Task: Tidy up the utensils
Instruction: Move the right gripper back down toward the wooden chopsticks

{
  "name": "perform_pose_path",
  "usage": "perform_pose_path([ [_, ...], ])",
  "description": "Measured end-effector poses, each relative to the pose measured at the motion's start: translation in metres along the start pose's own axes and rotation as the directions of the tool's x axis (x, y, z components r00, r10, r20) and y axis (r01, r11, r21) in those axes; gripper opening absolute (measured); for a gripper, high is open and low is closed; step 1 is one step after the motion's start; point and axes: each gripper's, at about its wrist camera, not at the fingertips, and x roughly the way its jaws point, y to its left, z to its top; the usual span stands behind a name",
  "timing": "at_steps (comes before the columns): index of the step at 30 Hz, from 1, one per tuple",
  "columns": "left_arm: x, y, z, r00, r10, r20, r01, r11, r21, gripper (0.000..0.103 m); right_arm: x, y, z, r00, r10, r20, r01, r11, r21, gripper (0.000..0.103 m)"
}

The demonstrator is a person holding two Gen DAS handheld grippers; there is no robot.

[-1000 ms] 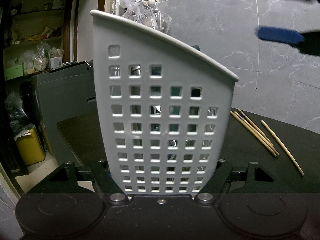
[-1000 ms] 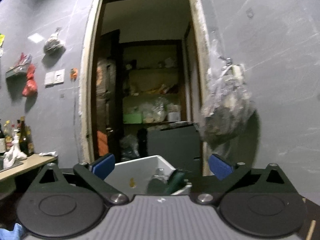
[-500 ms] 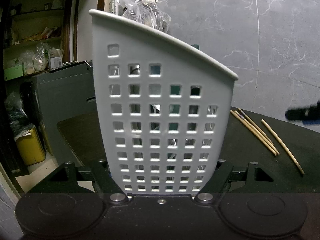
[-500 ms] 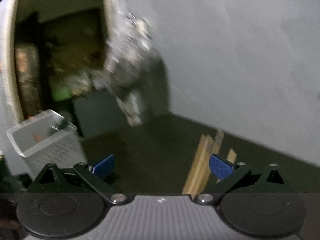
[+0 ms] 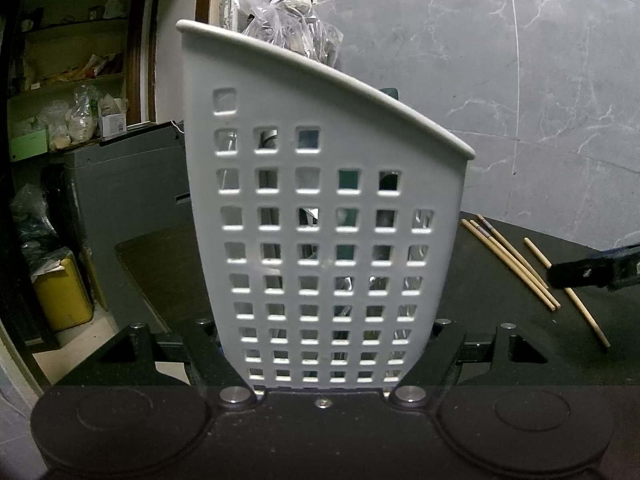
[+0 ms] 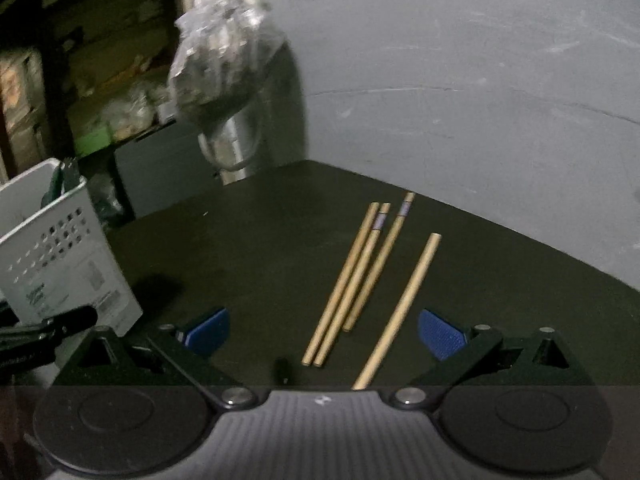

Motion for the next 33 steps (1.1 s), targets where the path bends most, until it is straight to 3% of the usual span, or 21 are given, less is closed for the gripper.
perform_pose_path([
  [6, -0.001, 0.000, -0.003, 1.000, -0.002, 0.000, 0.002, 1.000, -0.002, 0.076, 0.023, 0.023, 0.012, 0.995, 0.084, -0.059, -0.094, 0.980, -0.177, 0.103],
  [11, -0.001, 0.000, -0.003, 1.000, -0.001, 0.001, 0.001, 1.000, -0.004, 0.076, 0.041, 0.028, 0.019, 0.991, 0.106, -0.079, -0.122, 0.961, -0.247, 0.103],
  [16, -0.001, 0.000, -0.002, 1.000, 0.000, 0.000, 0.000, 1.000, -0.002, 0.076, 0.063, 0.016, 0.035, 0.982, 0.166, -0.093, -0.182, 0.961, -0.210, 0.103],
  [28, -0.001, 0.000, -0.002, 1.000, 0.001, 0.000, -0.001, 1.000, 0.000, 0.076, 0.110, -0.008, 0.055, 0.982, 0.129, -0.140, -0.150, 0.977, -0.149, 0.103],
  [33, -0.002, 0.000, -0.002, 1.000, 0.002, 0.001, -0.002, 1.000, 0.002, 0.076, 0.118, -0.019, 0.060, 0.977, 0.151, -0.149, -0.161, 0.985, -0.061, 0.103],
])
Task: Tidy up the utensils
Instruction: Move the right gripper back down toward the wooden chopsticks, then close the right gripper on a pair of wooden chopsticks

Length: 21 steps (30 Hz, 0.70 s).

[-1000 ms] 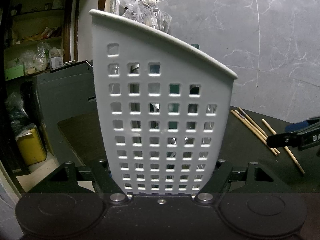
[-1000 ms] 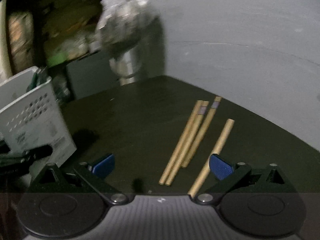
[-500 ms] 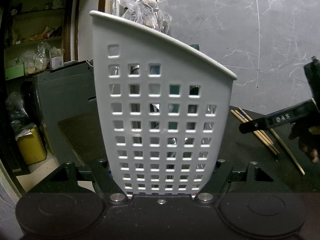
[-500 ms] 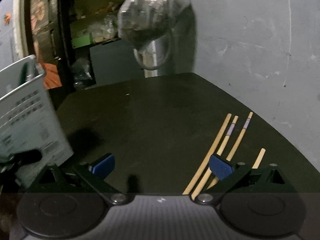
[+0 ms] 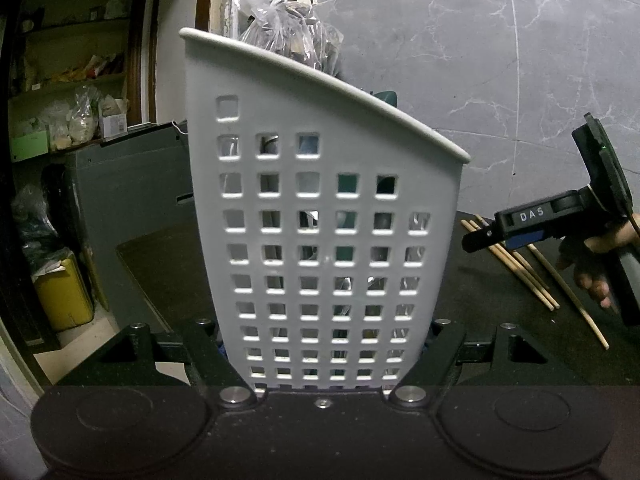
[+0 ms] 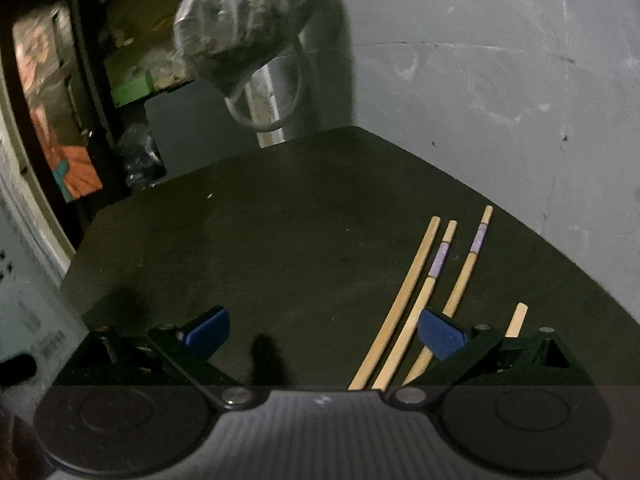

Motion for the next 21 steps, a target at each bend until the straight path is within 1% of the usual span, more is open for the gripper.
perform_pose_path([
  [2, 0.000, 0.000, 0.000, 1.000, -0.001, 0.000, 0.001, 1.000, 0.000, 0.076, 0.001, -0.004, 0.001, 1.000, 0.005, 0.002, -0.005, 1.000, 0.027, 0.102],
  [7, 0.000, 0.000, 0.000, 1.000, -0.001, -0.001, 0.001, 1.000, 0.002, 0.076, 0.004, -0.011, 0.000, 1.000, 0.006, 0.000, -0.006, 0.996, 0.086, 0.094],
  [11, -0.001, 0.000, 0.000, 1.000, -0.001, 0.000, 0.001, 1.000, 0.001, 0.076, 0.002, -0.008, -0.004, 0.999, -0.036, 0.008, 0.035, 0.996, 0.076, 0.084],
  [13, 0.000, 0.000, 0.000, 1.000, -0.001, -0.001, 0.001, 1.000, 0.001, 0.076, -0.001, -0.005, -0.006, 0.998, -0.060, 0.009, 0.059, 0.997, 0.059, 0.076],
  [14, 0.000, 0.000, 0.000, 1.000, -0.002, -0.001, 0.002, 1.000, 0.002, 0.076, -0.002, -0.003, -0.007, 0.998, -0.069, 0.009, 0.068, 0.996, 0.048, 0.073],
  [15, 0.000, 0.000, 0.001, 1.000, -0.001, -0.001, 0.001, 1.000, 0.002, 0.076, -0.003, -0.001, -0.008, 0.996, -0.089, 0.008, 0.089, 0.996, 0.033, 0.066],
  [16, 0.000, 0.000, 0.001, 1.000, -0.001, -0.001, 0.001, 1.000, 0.001, 0.076, -0.003, 0.002, -0.009, 0.993, -0.118, 0.006, 0.118, 0.993, 0.017, 0.056],
  [18, 0.000, 0.000, 0.001, 1.000, -0.001, -0.001, 0.001, 1.000, 0.001, 0.076, -0.007, 0.005, -0.011, 0.988, -0.153, 0.003, 0.153, 0.988, 0.005, 0.047],
  [20, 0.000, 0.000, 0.001, 1.000, -0.001, -0.001, 0.001, 1.000, 0.001, 0.076, -0.010, 0.008, -0.014, 0.987, -0.158, 0.002, 0.158, 0.987, 0.003, 0.041],
  [21, -0.001, 0.000, 0.001, 1.000, -0.001, -0.001, 0.001, 1.000, 0.001, 0.076, -0.012, 0.010, -0.015, 0.987, -0.162, 0.001, 0.162, 0.987, 0.000, 0.035],
])
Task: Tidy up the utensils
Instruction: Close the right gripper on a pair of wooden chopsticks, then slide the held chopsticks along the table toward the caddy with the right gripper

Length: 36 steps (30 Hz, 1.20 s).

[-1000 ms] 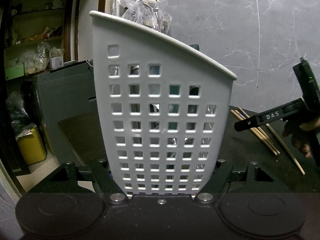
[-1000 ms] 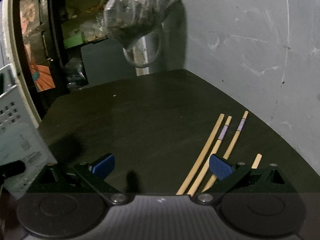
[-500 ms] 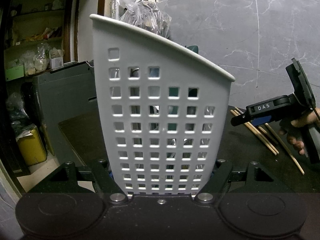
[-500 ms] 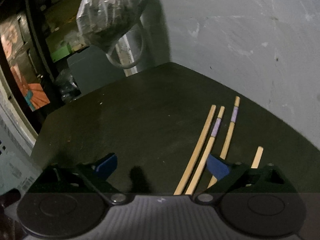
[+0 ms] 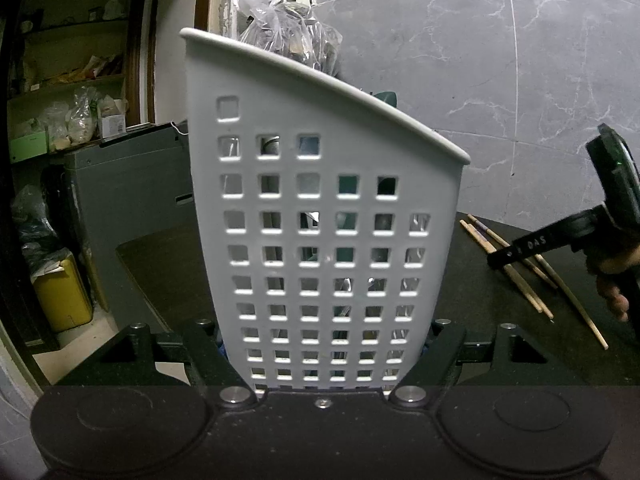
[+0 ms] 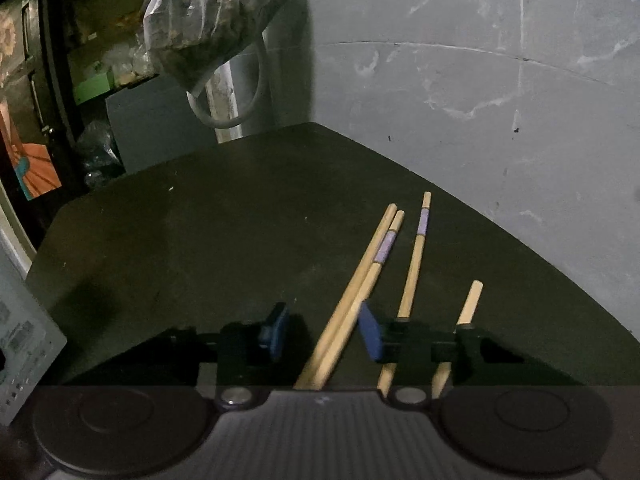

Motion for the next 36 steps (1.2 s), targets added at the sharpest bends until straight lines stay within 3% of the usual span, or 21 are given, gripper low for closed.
perform_pose_path([
  [3, 0.000, -0.001, 0.000, 1.000, 0.000, 0.000, 0.000, 1.000, 0.000, 0.076, -0.008, 0.004, -0.006, 1.000, 0.011, -0.004, -0.011, 1.000, -0.008, 0.024],
  [10, 0.001, -0.001, 0.000, 1.000, -0.001, 0.000, 0.001, 1.000, 0.000, 0.076, -0.031, 0.021, -0.025, 0.999, 0.052, -0.012, -0.053, 0.996, -0.076, 0.015],
  [24, 0.002, -0.002, 0.000, 1.000, -0.006, 0.002, 0.006, 1.000, -0.002, 0.076, -0.090, 0.058, -0.066, 0.984, 0.152, -0.090, -0.166, 0.970, -0.178, 0.015],
  [36, 0.003, -0.001, -0.001, 1.000, -0.006, 0.003, 0.006, 1.000, -0.002, 0.076, -0.093, 0.054, -0.059, 0.981, 0.178, -0.079, -0.188, 0.971, -0.149, 0.024],
])
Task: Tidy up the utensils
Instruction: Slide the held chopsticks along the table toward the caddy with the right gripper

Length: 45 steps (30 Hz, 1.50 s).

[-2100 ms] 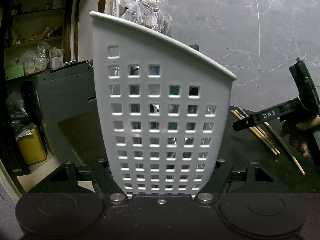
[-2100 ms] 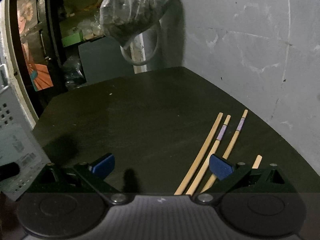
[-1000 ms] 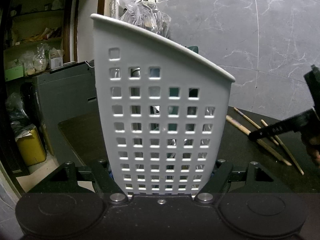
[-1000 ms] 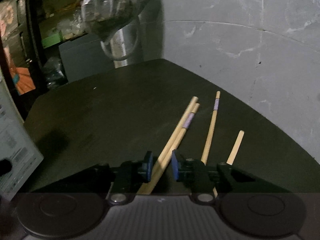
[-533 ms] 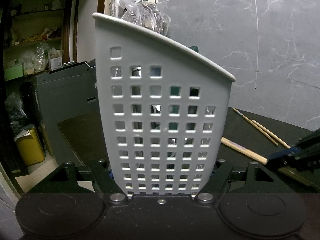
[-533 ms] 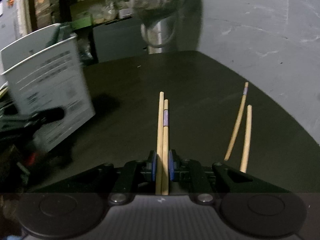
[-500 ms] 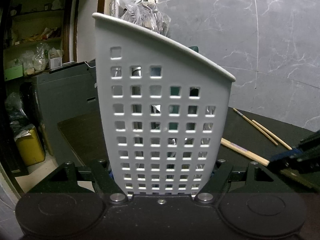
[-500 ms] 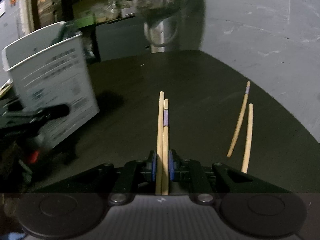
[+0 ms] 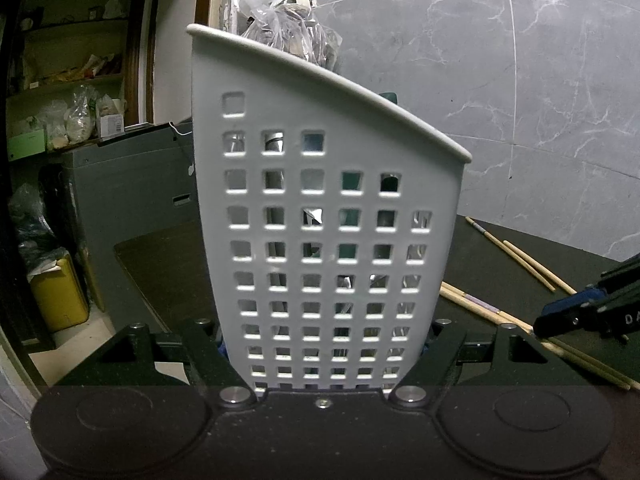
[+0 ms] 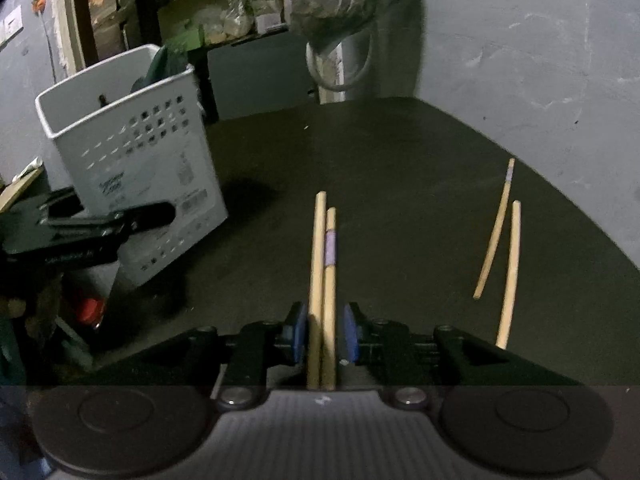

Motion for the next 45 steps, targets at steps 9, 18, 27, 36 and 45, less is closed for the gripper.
perform_pose_path([
  [9, 0.000, 0.000, 0.000, 1.000, -0.001, 0.000, 0.001, 1.000, -0.001, 0.076, 0.007, -0.005, 0.004, 1.000, -0.007, -0.007, 0.007, 1.000, -0.003, 0.021],
  [18, 0.000, 0.000, -0.001, 1.000, -0.002, 0.000, 0.002, 1.000, -0.002, 0.076, 0.017, -0.006, 0.012, 0.999, 0.013, -0.033, -0.013, 1.000, -0.007, 0.012],
  [27, 0.002, -0.001, -0.002, 1.000, -0.005, 0.000, 0.005, 1.000, 0.000, 0.076, 0.027, -0.004, 0.016, 0.999, 0.009, -0.040, -0.010, 1.000, -0.008, 0.007],
  [36, 0.002, -0.001, -0.002, 1.000, -0.005, 0.001, 0.005, 1.000, 0.000, 0.076, 0.038, -0.008, 0.025, 0.998, 0.045, -0.040, -0.044, 0.999, 0.024, 0.006],
  [45, 0.001, 0.000, -0.002, 1.000, -0.010, 0.002, 0.010, 1.000, -0.004, 0.076, 0.034, -0.018, 0.027, 0.994, 0.104, -0.040, -0.100, 0.990, 0.098, 0.046],
])
